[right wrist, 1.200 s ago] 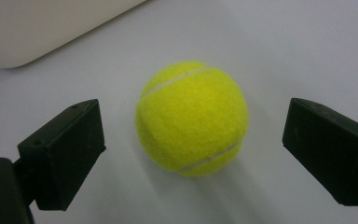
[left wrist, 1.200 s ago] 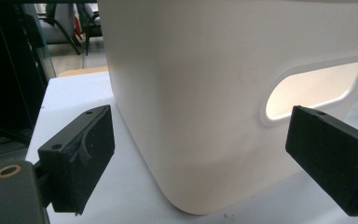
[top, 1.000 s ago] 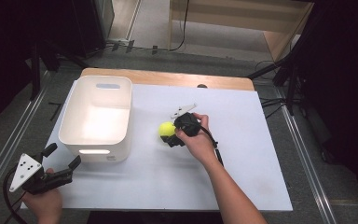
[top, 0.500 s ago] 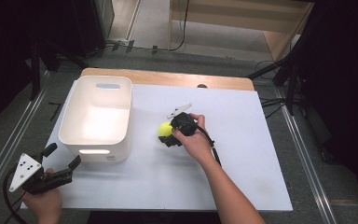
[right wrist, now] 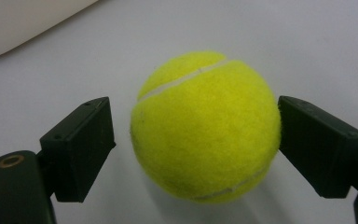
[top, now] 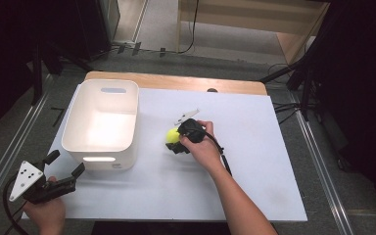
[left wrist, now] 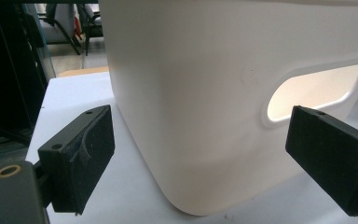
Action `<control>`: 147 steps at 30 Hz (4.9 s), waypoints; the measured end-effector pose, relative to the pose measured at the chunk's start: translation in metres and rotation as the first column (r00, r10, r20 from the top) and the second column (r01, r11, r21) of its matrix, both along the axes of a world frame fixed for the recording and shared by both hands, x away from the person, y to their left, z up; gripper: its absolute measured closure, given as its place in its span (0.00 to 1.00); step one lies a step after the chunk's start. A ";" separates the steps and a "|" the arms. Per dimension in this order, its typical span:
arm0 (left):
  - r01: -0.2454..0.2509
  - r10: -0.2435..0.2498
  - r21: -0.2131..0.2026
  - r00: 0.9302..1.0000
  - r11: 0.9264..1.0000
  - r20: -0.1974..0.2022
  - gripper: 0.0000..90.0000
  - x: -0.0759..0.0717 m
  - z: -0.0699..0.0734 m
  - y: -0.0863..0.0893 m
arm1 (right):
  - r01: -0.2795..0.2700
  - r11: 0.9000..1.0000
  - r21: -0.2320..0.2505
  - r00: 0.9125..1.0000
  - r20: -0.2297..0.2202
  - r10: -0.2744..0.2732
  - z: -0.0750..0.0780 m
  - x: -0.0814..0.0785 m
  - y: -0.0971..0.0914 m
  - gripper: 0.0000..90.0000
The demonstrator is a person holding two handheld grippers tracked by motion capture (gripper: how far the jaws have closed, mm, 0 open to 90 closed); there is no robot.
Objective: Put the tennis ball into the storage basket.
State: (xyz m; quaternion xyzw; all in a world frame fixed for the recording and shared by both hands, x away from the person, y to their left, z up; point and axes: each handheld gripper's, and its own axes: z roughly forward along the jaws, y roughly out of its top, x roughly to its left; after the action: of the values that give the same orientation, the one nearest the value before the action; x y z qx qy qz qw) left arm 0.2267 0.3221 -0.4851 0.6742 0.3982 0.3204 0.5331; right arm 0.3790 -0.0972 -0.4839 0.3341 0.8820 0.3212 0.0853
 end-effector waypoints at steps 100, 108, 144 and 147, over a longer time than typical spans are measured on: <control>-0.003 0.003 -0.011 1.000 1.000 0.000 0.09 0.001 0.000 0.000 | -0.095 0.994 0.049 0.995 0.031 0.093 0.064 0.002 0.019 0.27; -0.002 0.002 -0.013 1.000 1.000 0.000 0.09 0.001 0.000 0.001 | -0.110 0.993 0.050 0.993 0.047 0.108 0.072 0.003 0.025 0.27; -0.001 0.001 -0.017 1.000 1.000 0.002 0.09 0.001 0.000 0.000 | -0.166 0.984 0.068 0.984 0.076 0.160 0.102 0.005 0.044 0.27; -0.001 0.001 -0.016 1.000 1.000 0.002 0.09 0.001 0.000 0.000 | -0.170 0.983 0.068 0.983 0.079 0.165 0.103 0.005 0.045 0.27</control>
State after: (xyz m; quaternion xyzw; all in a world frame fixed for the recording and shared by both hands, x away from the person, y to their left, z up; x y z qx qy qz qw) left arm 0.2281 0.3223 -0.4852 0.6693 0.4006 0.3180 0.5389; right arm 0.3837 -0.0523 -0.3805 0.2496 0.8907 0.3720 0.0776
